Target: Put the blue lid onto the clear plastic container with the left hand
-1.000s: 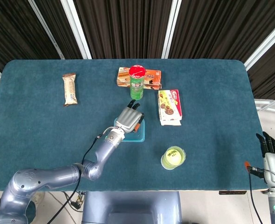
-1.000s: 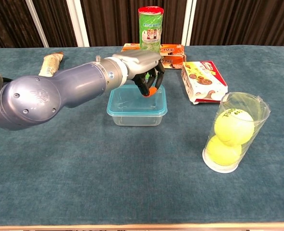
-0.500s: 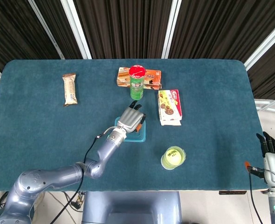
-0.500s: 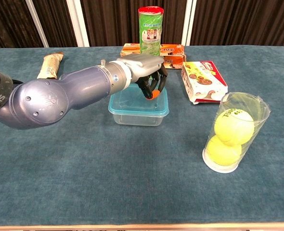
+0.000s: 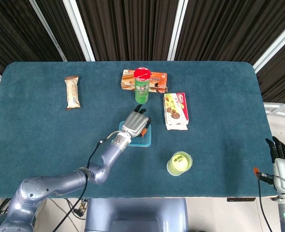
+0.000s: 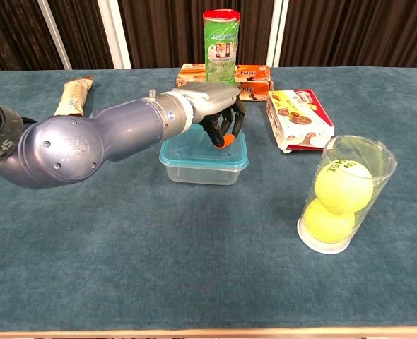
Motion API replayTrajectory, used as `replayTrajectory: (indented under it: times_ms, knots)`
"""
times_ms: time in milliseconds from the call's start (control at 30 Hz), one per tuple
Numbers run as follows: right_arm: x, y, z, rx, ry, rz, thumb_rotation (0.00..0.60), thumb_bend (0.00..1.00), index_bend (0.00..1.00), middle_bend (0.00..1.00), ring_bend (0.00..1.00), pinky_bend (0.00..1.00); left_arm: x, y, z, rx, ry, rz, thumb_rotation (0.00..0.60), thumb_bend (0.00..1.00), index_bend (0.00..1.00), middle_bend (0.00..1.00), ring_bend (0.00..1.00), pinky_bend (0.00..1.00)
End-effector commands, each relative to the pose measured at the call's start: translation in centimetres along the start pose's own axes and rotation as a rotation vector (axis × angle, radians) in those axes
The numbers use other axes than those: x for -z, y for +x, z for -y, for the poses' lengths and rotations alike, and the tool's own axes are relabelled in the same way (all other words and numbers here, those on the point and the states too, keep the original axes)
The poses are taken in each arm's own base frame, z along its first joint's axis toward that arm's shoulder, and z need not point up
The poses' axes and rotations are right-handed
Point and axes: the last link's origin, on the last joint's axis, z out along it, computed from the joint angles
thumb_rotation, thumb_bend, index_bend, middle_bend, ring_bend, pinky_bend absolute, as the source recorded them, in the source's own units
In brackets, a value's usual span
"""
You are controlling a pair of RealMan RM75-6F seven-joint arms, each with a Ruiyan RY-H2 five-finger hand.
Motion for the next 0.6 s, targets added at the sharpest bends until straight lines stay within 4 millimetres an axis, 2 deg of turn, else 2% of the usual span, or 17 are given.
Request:
replayTrajectory:
  times_ms: [33, 300, 467, 600]
  knots:
    - [0.0, 0.0, 0.0, 0.000, 0.000, 0.000, 0.600, 0.29, 0.10, 0.00, 0.00, 0.00, 0.0, -0.1, 0.0, -0.001, 0.000, 0.003, 0.600, 0.45, 0.60, 0.64, 0.14, 0.00]
    - [0.0, 0.0, 0.0, 0.002, 0.003, -0.001, 0.600, 0.29, 0.10, 0.00, 0.00, 0.00, 0.3, 0.4, -0.1, -0.029, -0.013, -0.019, 0.600, 0.45, 0.60, 0.65, 0.16, 0.00]
    - [0.0, 0.0, 0.1, 0.003, 0.006, 0.000, 0.600, 0.29, 0.10, 0.00, 0.00, 0.00, 1.3, 2.2, -0.6, -0.051, -0.044, -0.075, 0.600, 0.45, 0.60, 0.64, 0.16, 0.00]
    - [0.0, 0.0, 0.1, 0.007, 0.009, -0.001, 0.600, 0.29, 0.10, 0.00, 0.00, 0.00, 2.8, 3.7, -0.9, -0.085, -0.075, -0.121, 0.600, 0.45, 0.60, 0.64, 0.16, 0.00]
